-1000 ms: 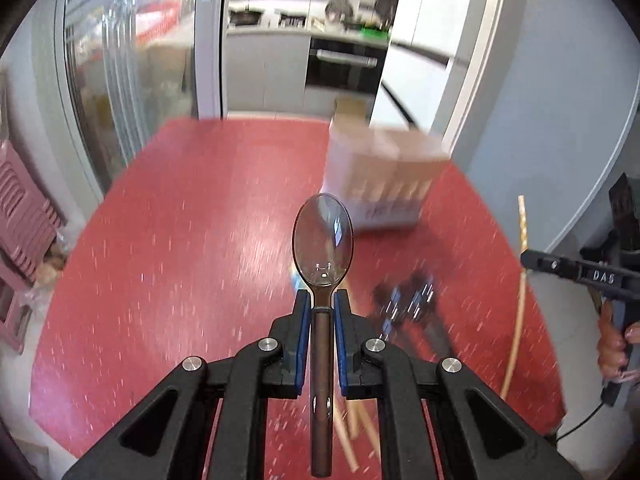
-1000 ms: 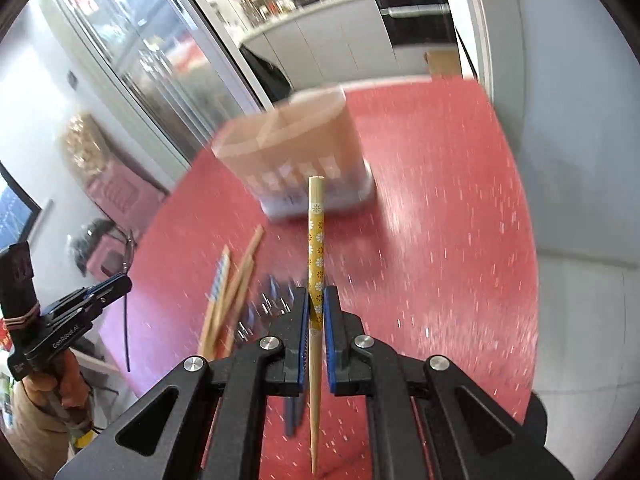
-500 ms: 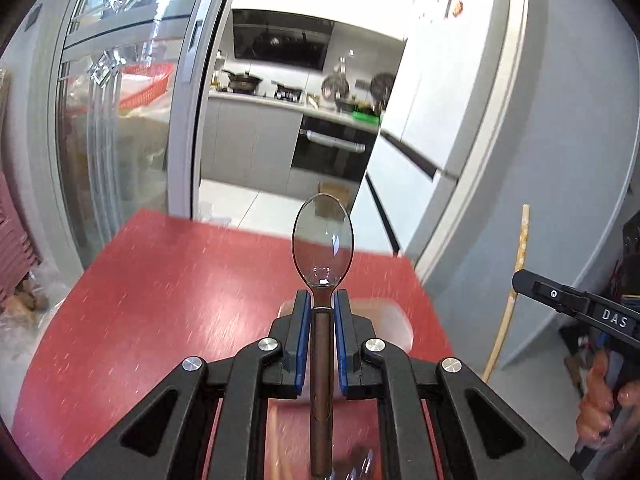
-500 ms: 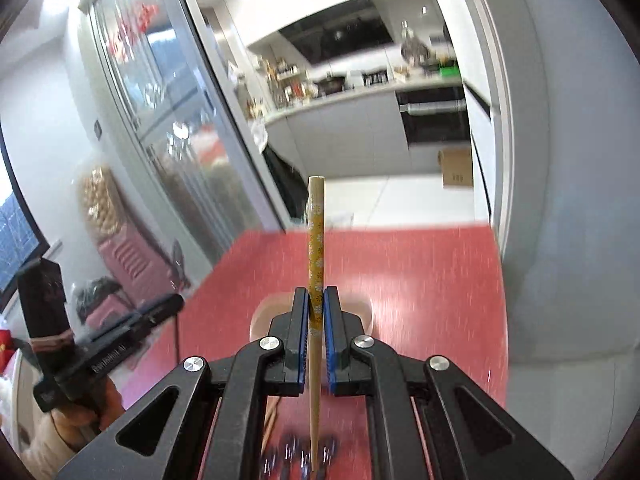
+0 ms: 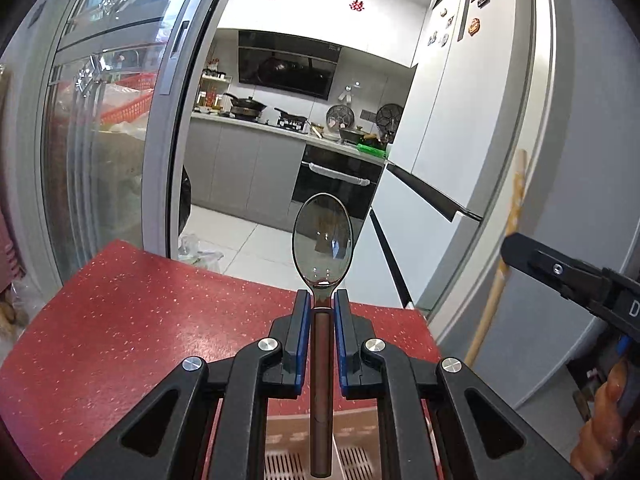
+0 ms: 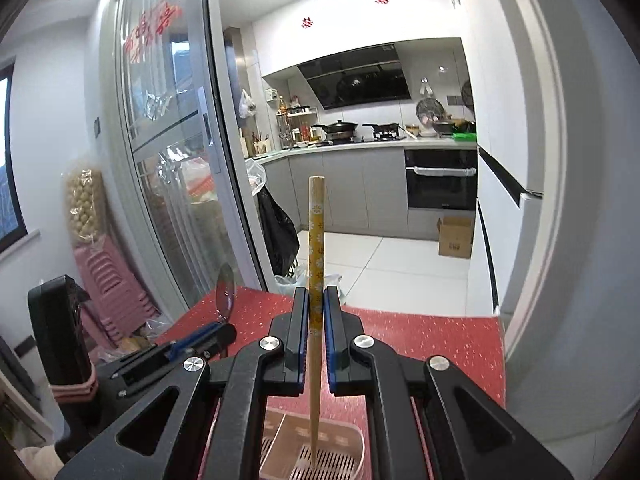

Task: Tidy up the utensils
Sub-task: 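Lift the spoon and chopstick and lower both into the beige caddy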

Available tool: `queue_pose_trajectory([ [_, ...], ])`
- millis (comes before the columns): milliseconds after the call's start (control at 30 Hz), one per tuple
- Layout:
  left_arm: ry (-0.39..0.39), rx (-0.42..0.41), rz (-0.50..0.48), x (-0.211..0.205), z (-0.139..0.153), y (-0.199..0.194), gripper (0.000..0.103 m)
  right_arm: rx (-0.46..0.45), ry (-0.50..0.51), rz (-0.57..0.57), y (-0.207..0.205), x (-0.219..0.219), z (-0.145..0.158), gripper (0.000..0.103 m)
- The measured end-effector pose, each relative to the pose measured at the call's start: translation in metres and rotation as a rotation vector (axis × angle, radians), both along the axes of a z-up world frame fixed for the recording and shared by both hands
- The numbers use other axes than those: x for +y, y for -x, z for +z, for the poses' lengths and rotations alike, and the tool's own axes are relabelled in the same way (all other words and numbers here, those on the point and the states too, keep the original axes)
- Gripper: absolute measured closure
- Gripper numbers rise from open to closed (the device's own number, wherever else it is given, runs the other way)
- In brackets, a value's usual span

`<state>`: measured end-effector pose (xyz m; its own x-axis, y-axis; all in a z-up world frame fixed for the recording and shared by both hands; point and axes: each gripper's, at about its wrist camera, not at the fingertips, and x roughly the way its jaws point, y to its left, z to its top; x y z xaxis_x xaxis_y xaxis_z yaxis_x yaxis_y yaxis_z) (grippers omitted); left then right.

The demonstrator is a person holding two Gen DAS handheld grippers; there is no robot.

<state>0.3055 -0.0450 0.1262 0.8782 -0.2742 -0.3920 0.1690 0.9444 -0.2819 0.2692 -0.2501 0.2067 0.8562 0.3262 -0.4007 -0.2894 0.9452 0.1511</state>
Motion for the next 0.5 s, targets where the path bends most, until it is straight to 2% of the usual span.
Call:
queue_pose_trajectory([
  [300,-0.023,-0.020,0.001,-0.005,-0.035,-0.001,0.063,-0.043,0.135,0.032,-0.012,0.021,-0.056,0.095],
  [500,-0.095,-0.036,0.004,-0.014,-0.047,0.014,0.063,-0.010,0.171,0.056,-0.009,0.029,-0.090,0.095],
])
